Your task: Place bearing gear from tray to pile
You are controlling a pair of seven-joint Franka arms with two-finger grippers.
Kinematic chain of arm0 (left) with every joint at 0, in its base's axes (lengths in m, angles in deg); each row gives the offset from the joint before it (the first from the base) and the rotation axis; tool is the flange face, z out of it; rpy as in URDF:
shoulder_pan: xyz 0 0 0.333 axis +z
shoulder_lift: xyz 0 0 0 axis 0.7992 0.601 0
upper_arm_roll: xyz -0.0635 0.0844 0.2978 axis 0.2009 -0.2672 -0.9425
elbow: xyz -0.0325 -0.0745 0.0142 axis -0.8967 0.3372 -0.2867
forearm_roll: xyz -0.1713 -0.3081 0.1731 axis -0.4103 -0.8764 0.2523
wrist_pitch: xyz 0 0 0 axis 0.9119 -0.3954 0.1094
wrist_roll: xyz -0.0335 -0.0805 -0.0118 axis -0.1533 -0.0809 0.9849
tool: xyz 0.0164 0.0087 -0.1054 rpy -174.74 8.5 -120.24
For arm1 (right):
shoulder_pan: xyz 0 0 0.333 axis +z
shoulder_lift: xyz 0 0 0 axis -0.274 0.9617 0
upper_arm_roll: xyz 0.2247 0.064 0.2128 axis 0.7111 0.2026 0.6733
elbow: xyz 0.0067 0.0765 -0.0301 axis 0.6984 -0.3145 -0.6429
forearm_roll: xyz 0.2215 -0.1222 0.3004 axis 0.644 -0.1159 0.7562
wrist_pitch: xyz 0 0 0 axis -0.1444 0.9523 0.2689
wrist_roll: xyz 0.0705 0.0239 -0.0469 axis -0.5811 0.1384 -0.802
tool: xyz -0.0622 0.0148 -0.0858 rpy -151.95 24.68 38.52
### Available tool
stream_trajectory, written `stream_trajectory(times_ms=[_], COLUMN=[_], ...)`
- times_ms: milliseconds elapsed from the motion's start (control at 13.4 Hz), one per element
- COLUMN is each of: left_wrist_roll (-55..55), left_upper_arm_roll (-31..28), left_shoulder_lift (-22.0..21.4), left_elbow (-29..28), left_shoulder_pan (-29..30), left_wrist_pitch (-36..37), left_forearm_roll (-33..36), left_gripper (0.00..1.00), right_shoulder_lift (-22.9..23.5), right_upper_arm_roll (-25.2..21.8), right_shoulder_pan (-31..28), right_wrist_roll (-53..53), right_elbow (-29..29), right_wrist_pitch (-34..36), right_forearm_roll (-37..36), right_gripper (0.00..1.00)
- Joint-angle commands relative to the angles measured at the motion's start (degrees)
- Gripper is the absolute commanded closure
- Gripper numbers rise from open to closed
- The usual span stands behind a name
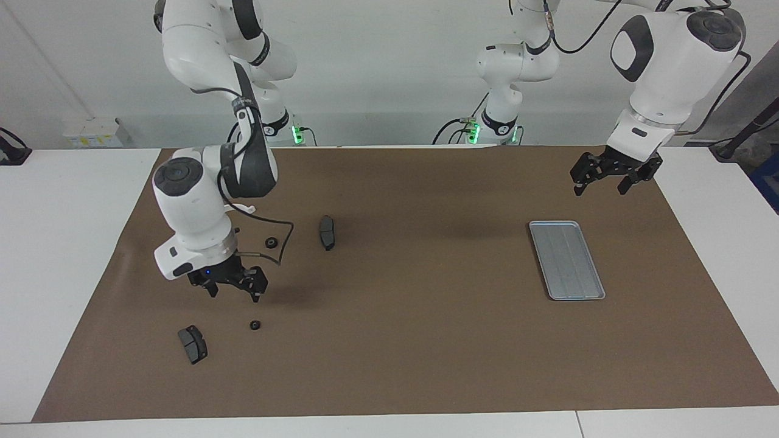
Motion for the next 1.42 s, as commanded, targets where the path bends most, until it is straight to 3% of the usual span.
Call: stream_trajectory(times_ms=[0, 299, 598, 822, 1345], left_wrist_roll=[-0.2, -0.2, -0.2, -0.2, -0.2], left_upper_arm_roll=[-0.1, -0.1, -0.1, -0.1, -0.1], left_shoulder_lift=[-1.8, -1.8, -1.8, -1.8, -1.8], left_elbow=[-2.1, -2.1, -2.1, -2.1, -2.1], left_shoulder_pan=[0.0, 0.0, 0.0, -0.1, 0.0], left_wrist_pitch=[-0.7, -0.7, -0.7, -0.7, -0.7], left_forearm_roll=[0.7, 0.7, 0.7, 0.7, 0.7], left_gripper=[0.00, 0.00, 0.00, 0.00, 0.00], right_shoulder_lift=[-7.8, -15.3, -16.8, -21.2, -24.0], right_upper_arm_roll=[0.6, 0.6, 0.1, 0.2, 0.3], right_shoulder_pan=[-0.6, -1.2, -1.3, -0.9, -0.8], right_wrist_roll=[-2.1, -2.2, -8.8, -8.9, -8.9], right_elbow=[-4.1, -3.1, 1.3, -1.6, -7.0], right_wrist_pitch=[5.0, 13.7, 23.4, 27.6, 27.1], right_forearm_roll=[1.4, 5.6, 4.5, 4.6, 4.6], right_gripper=[0.00, 0.00, 0.00, 0.00, 0.00])
